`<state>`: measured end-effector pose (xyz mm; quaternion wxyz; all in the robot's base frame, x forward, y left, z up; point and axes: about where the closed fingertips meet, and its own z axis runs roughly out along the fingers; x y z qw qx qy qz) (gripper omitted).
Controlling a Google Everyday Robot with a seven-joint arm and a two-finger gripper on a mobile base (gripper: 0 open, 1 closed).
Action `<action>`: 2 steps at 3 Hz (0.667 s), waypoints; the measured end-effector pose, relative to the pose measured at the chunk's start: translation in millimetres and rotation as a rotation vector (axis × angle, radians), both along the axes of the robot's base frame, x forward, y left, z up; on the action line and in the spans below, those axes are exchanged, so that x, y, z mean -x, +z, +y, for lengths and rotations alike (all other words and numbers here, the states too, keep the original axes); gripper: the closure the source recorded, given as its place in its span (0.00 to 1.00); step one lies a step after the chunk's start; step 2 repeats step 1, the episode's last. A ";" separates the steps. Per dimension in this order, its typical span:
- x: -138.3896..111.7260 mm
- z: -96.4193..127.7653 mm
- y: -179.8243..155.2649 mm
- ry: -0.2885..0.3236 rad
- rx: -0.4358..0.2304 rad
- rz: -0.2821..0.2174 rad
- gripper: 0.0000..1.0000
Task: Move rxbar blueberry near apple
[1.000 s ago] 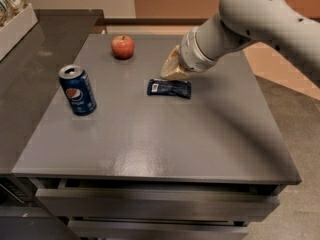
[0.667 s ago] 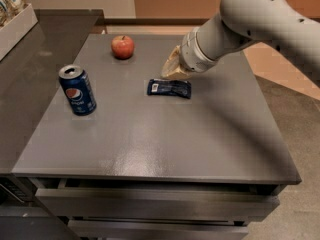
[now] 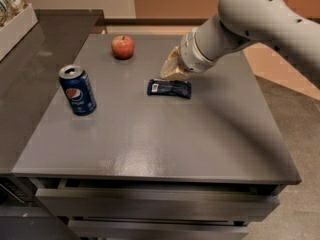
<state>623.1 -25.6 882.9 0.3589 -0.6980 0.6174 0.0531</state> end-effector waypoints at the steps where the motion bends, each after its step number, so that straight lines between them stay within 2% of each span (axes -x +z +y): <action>1: 0.4 1.7 -0.8 0.003 0.000 0.001 0.36; 2: 0.4 1.7 -0.8 0.003 0.000 0.001 0.36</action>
Offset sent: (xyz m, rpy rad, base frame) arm 0.0000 0.0000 0.0000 0.0000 0.0000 0.0000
